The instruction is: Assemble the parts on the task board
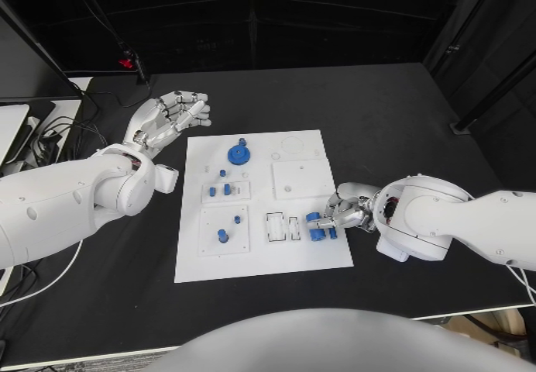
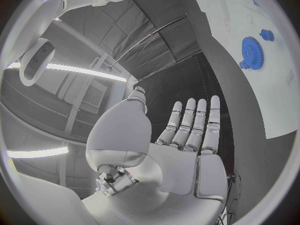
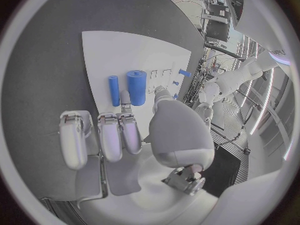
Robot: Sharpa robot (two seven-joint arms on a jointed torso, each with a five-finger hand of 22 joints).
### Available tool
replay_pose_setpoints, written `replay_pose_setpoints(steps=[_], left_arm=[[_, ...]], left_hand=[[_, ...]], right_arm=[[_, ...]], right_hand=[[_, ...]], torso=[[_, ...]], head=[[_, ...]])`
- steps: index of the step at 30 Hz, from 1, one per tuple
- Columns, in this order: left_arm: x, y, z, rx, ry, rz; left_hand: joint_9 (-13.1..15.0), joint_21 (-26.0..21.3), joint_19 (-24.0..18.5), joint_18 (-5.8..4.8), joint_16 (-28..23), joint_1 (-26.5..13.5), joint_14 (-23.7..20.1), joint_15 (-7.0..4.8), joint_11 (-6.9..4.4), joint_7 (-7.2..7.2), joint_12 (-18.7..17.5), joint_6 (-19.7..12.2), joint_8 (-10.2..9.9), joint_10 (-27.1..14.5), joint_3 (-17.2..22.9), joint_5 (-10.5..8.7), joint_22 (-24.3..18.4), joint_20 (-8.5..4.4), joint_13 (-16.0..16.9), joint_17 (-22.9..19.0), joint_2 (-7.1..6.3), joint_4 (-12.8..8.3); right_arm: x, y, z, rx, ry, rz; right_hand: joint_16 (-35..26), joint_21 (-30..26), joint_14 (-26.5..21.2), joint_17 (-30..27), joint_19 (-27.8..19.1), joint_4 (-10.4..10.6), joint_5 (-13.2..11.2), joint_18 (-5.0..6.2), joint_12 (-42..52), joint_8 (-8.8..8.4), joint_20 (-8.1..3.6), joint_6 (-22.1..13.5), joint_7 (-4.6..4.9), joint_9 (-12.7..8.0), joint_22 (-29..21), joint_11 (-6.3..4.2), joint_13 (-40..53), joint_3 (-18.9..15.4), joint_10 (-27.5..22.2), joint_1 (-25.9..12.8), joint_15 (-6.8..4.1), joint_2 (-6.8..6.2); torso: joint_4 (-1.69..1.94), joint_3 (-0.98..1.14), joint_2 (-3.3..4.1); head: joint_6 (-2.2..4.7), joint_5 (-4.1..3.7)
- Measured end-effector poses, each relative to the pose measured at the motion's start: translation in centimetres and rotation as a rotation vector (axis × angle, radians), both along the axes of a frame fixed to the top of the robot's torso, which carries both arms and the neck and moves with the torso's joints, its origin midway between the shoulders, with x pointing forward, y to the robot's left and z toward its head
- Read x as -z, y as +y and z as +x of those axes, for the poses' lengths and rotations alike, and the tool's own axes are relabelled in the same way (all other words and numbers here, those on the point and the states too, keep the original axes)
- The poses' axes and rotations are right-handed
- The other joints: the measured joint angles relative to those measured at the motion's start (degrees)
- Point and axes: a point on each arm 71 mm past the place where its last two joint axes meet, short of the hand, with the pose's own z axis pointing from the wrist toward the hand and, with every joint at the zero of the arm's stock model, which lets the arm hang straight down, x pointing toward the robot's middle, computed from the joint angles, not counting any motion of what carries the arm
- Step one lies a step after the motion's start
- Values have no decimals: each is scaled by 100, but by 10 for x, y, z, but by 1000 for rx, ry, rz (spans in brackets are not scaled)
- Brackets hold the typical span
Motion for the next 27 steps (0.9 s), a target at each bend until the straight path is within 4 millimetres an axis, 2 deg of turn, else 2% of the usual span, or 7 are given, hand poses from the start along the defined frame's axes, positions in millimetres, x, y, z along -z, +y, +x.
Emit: replay_pose_setpoints(steps=[13, 19, 27], left_arm=[[1, -1, 0, 3, 2, -1], [1, -1, 0, 4, 3, -1], [1, -1, 0, 6, 4, -2]], left_hand=[[1, 0, 0, 0, 0, 0, 0, 0, 0, 0, 0, 0, 0, 0, 0, 0, 1, 0, 1, 0, 0, 0], [1, 0, 0, 0, 0, 0, 0, 0, 0, 0, 0, 0, 0, 0, 0, 0, 1, 0, 1, 0, 0, 0], [2, 0, 0, 0, 24, 0, -19, -19, 21, 0, 0, 0, 30, -21, -16, 0, -11, 0, 1, -13, 0, -16]], right_arm=[[4, 12, 2, -44, 32, -13], [5, 18, 4, -60, 38, -14], [6, 24, 7, -75, 40, -13]], right_hand=[[0, 0, 0, 0, 0, 0, -50, 0, 0, -67, 0, -41, 41, -14, 0, 0, 0, 0, 0, -22, 0, 23], [0, 0, 0, 0, 0, -23, -50, 0, 0, -139, 0, -41, 41, -25, -1, 0, 0, 23, 0, 202, 0, 247], [0, 0, 0, -1, 20, -23, -50, 0, 0, -201, 20, -32, 51, -26, -1, 0, 0, 23, 0, 267, 0, 312]], torso=[[-1, 3, 0], [-5, 3, 0], [-5, 1, -1]], head=[[0, 12], [0, 15], [0, 3]])
